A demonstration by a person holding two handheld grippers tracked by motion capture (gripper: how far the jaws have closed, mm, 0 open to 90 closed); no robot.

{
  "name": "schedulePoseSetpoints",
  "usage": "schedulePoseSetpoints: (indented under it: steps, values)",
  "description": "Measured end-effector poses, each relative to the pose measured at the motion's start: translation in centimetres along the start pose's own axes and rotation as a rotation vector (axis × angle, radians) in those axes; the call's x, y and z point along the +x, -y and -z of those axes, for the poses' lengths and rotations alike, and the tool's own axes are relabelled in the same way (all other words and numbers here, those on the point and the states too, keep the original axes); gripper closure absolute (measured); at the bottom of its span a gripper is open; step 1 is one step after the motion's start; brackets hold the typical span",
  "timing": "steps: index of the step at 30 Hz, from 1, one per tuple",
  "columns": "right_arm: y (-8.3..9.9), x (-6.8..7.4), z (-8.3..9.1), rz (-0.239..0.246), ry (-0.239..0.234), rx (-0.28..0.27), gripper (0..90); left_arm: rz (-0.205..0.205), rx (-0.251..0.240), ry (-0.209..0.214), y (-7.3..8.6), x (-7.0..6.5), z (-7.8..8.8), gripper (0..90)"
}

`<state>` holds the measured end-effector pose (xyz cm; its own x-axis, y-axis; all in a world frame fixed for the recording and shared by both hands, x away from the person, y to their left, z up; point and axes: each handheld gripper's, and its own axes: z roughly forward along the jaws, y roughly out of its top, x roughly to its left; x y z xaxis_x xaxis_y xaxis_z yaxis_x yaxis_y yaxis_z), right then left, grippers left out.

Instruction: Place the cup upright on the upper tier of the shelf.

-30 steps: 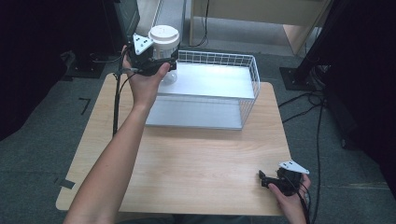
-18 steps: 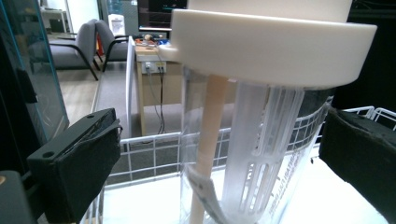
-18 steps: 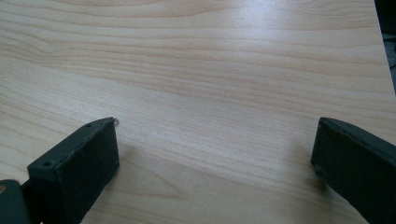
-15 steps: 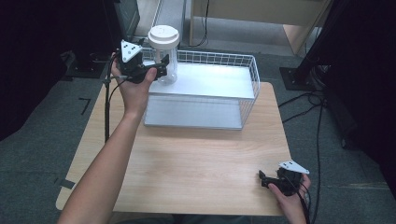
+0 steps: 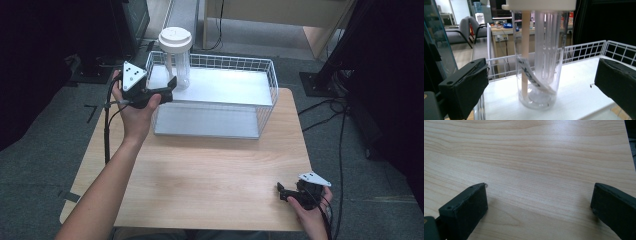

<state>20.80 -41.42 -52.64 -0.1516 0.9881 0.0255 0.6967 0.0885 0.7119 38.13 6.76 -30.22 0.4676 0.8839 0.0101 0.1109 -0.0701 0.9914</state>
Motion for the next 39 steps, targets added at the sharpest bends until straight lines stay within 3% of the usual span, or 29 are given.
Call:
schedulePoseSetpoints:
  steps: [16, 24, 28, 30, 39]
  values:
    - [0.0, 0.0, 0.0, -0.001, 0.000, -0.001, 0.7, -0.029, 0.047, 0.043, 4.8, -0.9, 3.9, 0.0]
    - [0.0, 0.0, 0.0, -0.001, 0.000, 0.000, 0.7, -0.010, 0.056, 0.024, 7.6, -0.4, 5.9, 0.0]
    - [0.0, 0.0, 0.0, 0.000, 0.000, 0.000, 0.7, -0.031, 0.061, -0.001, 8.7, -0.1, 6.7, 0.0]
    - [0.0, 0.0, 0.0, 0.000, 0.001, 0.000, 0.7, -0.006, 0.059, 0.001, 9.1, 0.2, 7.2, 0.0]
    - [0.0, 0.0, 0.0, -0.001, 0.001, 0.000, 0.7, 0.005, 0.101, -0.034, 11.9, 1.2, 8.9, 0.0]
